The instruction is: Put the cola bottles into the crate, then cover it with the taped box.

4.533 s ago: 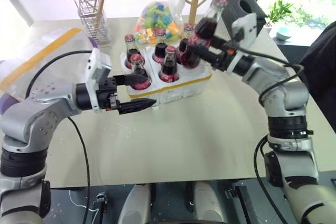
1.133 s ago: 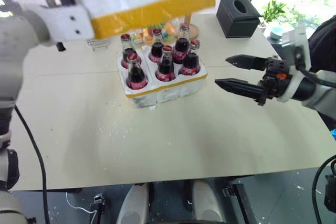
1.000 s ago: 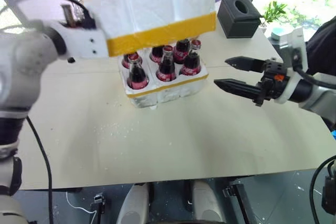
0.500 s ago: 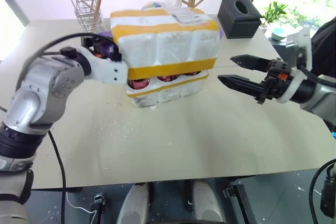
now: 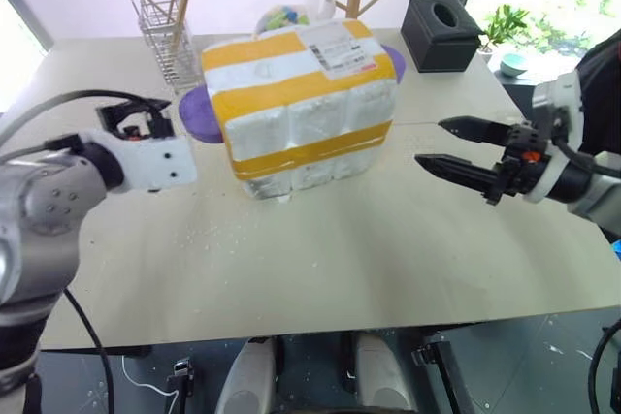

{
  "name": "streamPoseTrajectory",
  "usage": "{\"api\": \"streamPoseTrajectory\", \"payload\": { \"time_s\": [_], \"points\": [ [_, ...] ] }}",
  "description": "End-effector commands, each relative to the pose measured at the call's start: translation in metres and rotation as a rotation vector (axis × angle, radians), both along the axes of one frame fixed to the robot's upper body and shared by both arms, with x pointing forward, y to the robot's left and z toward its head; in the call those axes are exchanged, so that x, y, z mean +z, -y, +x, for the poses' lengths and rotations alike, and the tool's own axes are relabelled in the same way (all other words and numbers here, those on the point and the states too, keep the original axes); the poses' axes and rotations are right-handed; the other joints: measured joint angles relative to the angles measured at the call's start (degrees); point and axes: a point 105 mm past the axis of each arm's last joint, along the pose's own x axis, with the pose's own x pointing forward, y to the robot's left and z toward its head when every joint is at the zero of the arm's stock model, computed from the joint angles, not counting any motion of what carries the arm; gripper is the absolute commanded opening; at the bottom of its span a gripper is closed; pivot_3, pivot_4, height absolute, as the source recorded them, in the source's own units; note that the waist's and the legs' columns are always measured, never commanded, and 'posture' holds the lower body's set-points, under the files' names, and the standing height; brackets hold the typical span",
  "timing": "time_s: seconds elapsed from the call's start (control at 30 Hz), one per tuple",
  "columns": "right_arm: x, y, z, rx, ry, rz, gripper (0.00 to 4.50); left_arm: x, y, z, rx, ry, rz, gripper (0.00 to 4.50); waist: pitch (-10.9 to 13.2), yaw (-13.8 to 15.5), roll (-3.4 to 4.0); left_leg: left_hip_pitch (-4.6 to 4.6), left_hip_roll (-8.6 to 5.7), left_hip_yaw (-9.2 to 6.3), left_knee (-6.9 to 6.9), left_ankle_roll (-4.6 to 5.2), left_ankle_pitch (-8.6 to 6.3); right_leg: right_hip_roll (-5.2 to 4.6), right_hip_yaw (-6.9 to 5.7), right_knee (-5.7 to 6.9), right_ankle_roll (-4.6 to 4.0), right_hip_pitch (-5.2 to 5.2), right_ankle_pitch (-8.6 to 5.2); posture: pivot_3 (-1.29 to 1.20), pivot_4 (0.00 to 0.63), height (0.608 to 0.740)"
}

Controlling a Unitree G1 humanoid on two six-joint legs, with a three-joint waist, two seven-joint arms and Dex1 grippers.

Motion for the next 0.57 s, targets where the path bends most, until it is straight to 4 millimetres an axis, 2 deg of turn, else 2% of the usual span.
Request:
{"api": "streamPoseTrajectory", "payload": {
  "time_s": [0.03, 0.1, 0.23, 0.27, 0.4, 0.57],
  "points": [
    [0.006, 0.007, -0.002, 0.009, 0.031, -0.035, 4.5, 0.022, -0.022, -0.023, -0.052, -0.181, -0.54, 4.15, 0.0, -0.01, 0.0, 0.0, 0.02, -0.05, 0.07, 0.0, 0.0, 0.05, -0.03, 0.02, 0.0, 0.03, 0.0, 0.0, 0.15, 0.74],
    [0.004, 0.01, 0.0, 0.014, 0.022, -0.048, 4.5, 0.035, -0.035, -0.037, -0.143, -0.303, -0.774, 4.15, 0.0, -0.2, 0.0, 0.0, 0.06, -0.12, 0.14, 0.0, 0.0, 0.12, -0.07, 0.04, 0.0, 0.07, 0.0, 0.0, 0.15, 0.74],
    [0.006, 0.014, 0.006, 0.034, 0.021, -0.063, 4.5, 0.054, -0.054, -0.067, -0.281, -0.603, -0.956, 4.15, 0.02, -0.63, 0.03, 0.13, 0.19, -0.08, 0.17, 0.12, -0.1, 0.3, -0.06, -0.01, -0.1, 0.18, -0.09, 0.0, 0.15, 0.74],
    [0.007, 0.014, 0.007, 0.042, 0.024, -0.064, 4.5, 0.057, -0.061, -0.069, -0.282, -0.638, -0.97, 4.15, 0.05, -0.62, 0.08, 0.16, 0.21, -0.05, 0.17, 0.15, -0.12, 0.31, -0.05, 0.0, -0.23, 0.18, -0.16, 0.0, 0.15, 0.74],
    [0.009, 0.016, 0.009, 0.073, 0.027, -0.075, 4.5, 0.048, -0.085, -0.062, -0.173, -0.716, -0.914, 4.15, 0.1, -0.21, 0.33, 0.22, 0.28, 0.03, 0.11, 0.18, -0.15, 0.31, -0.02, -0.04, -0.37, 0.17, -0.23, 0.0, 0.15, 0.74],
    [0.011, 0.016, 0.011, 0.088, 0.028, -0.06, 4.5, 0.043, -0.089, -0.058, -0.169, -0.751, -0.823, 4.15, 0.11, -0.11, 0.32, 0.15, 0.31, -0.04, 0.09, 0.14, -0.17, 0.22, -0.02, -0.1, -0.53, 0.1, -0.28, 0.0, 0.15, 0.74]
  ]
}}
